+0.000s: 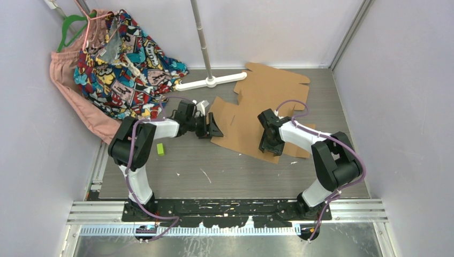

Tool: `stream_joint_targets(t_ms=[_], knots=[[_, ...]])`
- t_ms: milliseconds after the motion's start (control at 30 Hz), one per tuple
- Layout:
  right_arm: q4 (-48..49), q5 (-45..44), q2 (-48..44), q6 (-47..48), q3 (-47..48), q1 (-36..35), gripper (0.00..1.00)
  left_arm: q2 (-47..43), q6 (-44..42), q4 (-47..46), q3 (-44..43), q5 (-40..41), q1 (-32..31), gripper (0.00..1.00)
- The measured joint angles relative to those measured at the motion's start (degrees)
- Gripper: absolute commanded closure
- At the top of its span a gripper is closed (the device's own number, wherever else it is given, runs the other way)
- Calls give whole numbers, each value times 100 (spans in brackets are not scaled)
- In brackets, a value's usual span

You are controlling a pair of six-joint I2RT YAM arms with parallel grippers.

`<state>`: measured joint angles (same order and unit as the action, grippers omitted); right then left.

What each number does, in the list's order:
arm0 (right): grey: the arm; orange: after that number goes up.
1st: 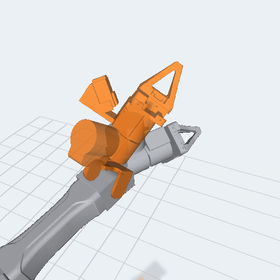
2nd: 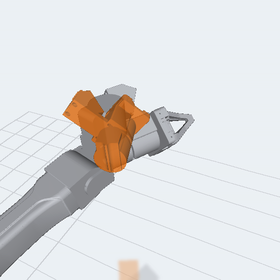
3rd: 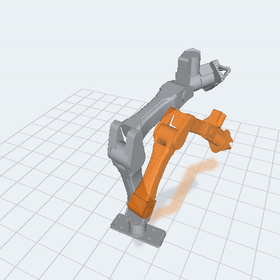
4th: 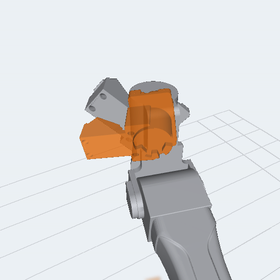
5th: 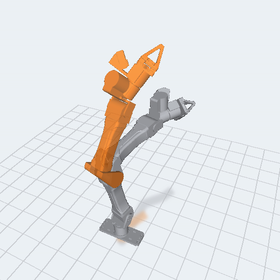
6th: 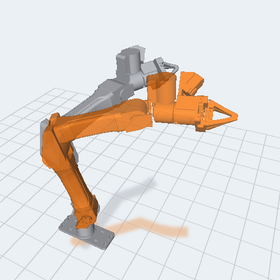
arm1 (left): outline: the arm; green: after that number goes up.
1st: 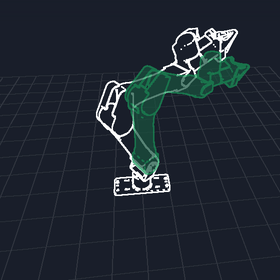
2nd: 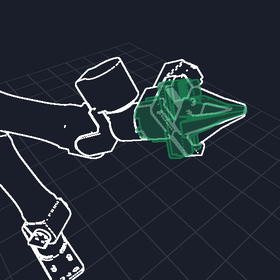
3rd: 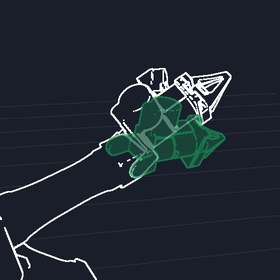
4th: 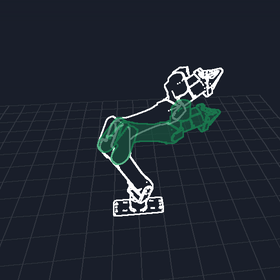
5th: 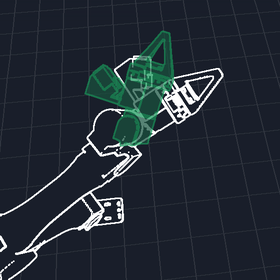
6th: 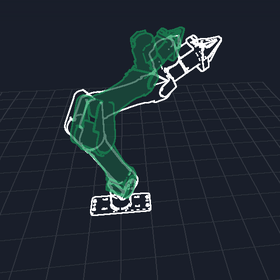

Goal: Fold the paper box

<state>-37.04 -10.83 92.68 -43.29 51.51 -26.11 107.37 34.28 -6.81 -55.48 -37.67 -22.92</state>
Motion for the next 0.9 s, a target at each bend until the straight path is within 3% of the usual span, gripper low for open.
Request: stream_joint_targets(t_ms=[267, 900], knots=[[2, -4, 4, -2, -2, -7, 46, -48, 26, 55, 92, 31, -201, 47], [11, -13, 7, -9, -9, -17, 46, -407, -295, 1298, -291, 728, -638, 46]])
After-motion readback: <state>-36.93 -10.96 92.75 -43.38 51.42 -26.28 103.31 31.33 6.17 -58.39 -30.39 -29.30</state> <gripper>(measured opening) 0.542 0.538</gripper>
